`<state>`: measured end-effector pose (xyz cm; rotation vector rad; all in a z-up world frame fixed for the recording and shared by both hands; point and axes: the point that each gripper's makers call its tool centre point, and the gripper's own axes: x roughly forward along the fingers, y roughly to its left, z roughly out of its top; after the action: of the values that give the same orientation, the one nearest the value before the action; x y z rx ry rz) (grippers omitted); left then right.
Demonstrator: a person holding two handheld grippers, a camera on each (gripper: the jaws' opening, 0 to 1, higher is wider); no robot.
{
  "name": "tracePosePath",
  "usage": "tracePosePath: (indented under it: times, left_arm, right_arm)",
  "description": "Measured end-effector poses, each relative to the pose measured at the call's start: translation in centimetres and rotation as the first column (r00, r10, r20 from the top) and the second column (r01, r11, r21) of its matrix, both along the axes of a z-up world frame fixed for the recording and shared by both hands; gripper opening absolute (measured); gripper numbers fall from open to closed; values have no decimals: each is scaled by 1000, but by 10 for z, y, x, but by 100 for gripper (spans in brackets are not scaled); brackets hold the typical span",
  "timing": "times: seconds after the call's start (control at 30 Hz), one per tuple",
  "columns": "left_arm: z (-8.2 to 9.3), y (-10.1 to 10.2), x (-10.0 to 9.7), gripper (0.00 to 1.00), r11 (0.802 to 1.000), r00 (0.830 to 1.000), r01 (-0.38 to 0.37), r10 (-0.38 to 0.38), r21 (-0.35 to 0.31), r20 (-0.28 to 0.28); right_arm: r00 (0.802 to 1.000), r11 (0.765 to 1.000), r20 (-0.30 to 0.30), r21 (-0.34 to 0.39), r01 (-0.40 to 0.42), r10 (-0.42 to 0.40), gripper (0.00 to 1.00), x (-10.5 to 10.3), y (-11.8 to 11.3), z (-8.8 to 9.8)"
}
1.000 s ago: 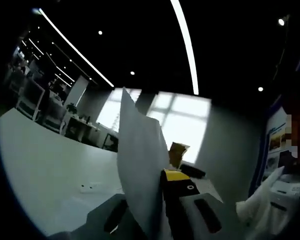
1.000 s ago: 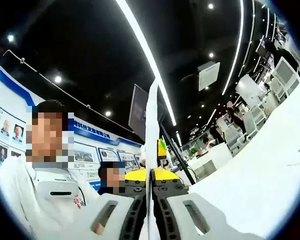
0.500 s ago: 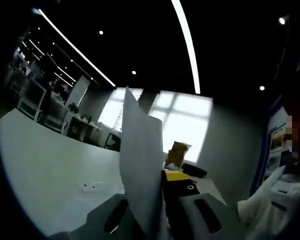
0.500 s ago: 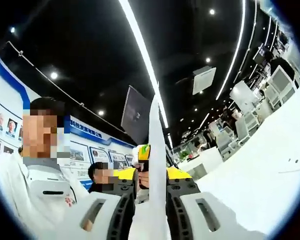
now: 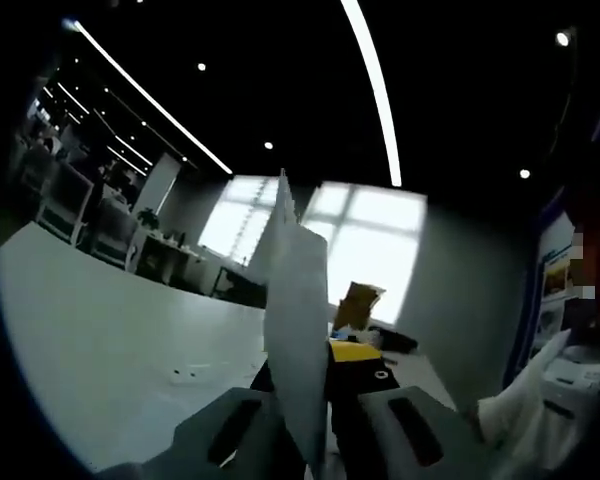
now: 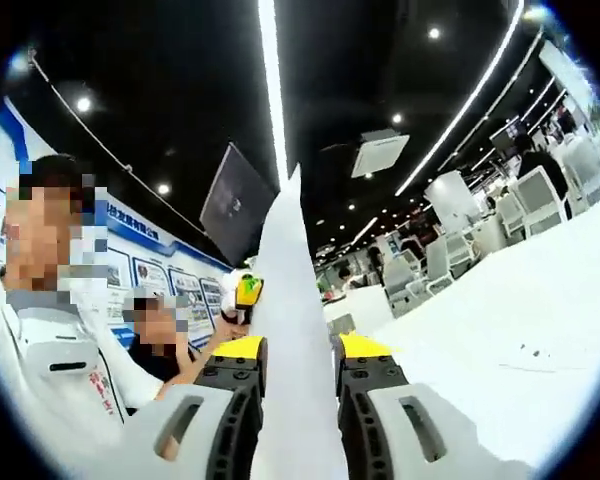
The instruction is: Organize the stack of printing papers by aligning and flattening the scattered papers on the table
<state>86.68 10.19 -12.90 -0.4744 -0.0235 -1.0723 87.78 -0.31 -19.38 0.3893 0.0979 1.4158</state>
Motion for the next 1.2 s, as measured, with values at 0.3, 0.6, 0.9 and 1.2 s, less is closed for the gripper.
tracePosePath:
  times: [0.3,0.6,0.9,1.2]
  left_arm:
    - [-2,1,1,6,999,999,-28,27,44,23]
    - [0,5,0,6,997,998,-47,44,69,37]
    - [6,9,-6,6,998,999,-38,37,52,32]
    - [3,5,-3,6,999,1000,-27,27,35,10]
  right_arm:
    - [988,987,90,-94,134,-125,25,5,-16,14]
    - [972,950,104,-213,227,-209,27,-11,-20,4]
    - [915,881,125,-248,403,-384,36,-17,-52,4]
    - [821,766,165,-298,569,-546,56,-18,-98,1]
